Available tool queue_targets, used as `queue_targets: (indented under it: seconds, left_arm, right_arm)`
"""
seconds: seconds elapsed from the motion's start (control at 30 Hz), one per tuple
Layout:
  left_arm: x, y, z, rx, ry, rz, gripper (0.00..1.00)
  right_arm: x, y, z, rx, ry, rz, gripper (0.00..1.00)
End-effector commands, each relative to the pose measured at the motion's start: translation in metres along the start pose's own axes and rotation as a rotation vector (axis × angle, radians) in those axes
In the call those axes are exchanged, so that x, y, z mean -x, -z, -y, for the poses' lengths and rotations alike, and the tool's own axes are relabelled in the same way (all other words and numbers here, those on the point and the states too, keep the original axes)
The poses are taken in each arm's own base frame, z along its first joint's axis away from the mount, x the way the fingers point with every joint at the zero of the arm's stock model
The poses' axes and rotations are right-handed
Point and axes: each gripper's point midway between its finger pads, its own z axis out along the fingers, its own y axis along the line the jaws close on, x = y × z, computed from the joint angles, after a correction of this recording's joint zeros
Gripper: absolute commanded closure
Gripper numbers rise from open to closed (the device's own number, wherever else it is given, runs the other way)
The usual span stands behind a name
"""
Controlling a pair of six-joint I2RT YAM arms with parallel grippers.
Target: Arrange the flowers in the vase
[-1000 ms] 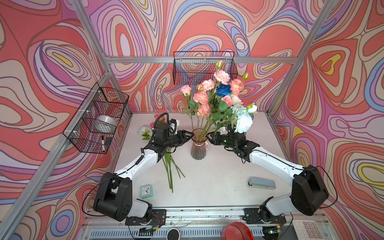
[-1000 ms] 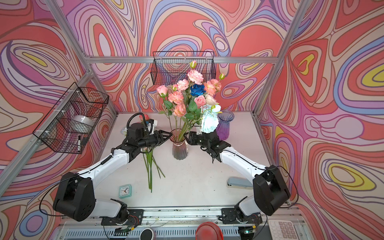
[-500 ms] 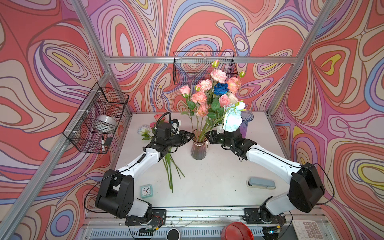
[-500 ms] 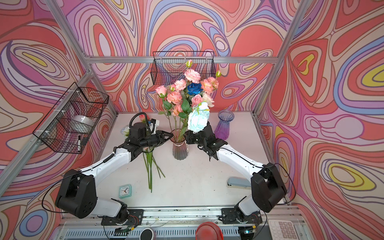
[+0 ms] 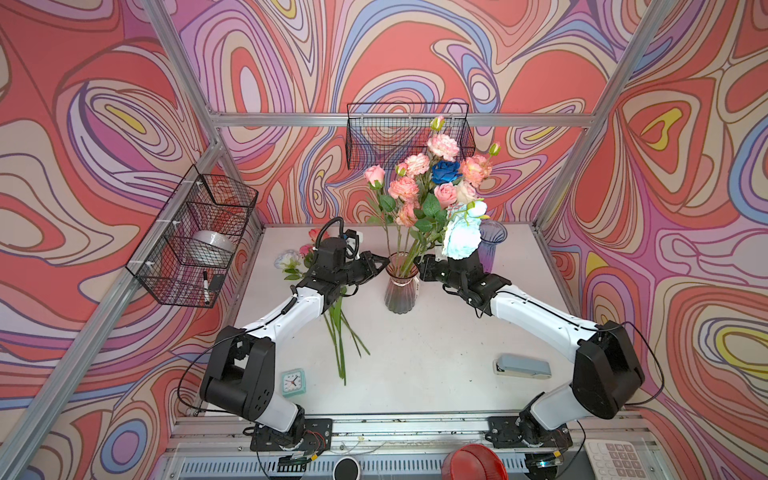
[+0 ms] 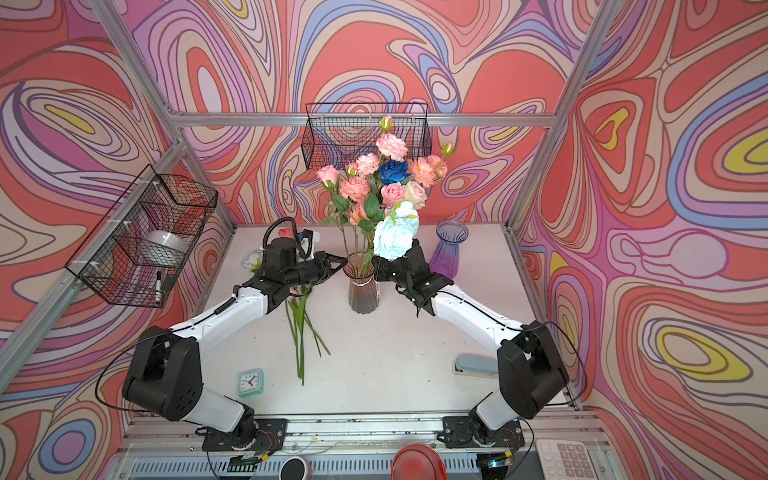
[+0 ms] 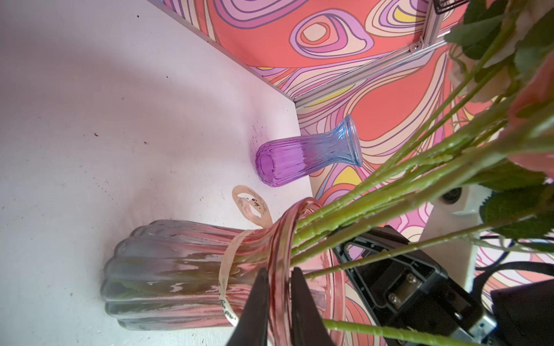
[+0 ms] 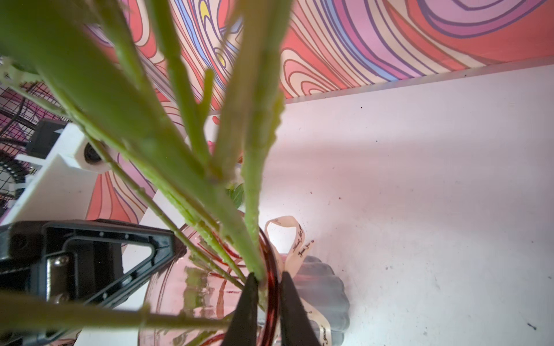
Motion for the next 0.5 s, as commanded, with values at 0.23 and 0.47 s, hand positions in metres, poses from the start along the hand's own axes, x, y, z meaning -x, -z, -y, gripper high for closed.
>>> queue_targets:
  seconds: [0.23,0.47]
  left_arm:
    - [0.025,-0.03,0.01,-0.022,-0.063,0.008,0.85]
    - [0.049,-0.047,0.007,-0.009,-0.061,0.012,0.85]
  right_arm:
    - [-0.009,-0.039,-0.005,0.034,0.075,-0.058,0.91]
    - [-0.002,-0.065,0.006,0.013,0.079,-0.071,0.89]
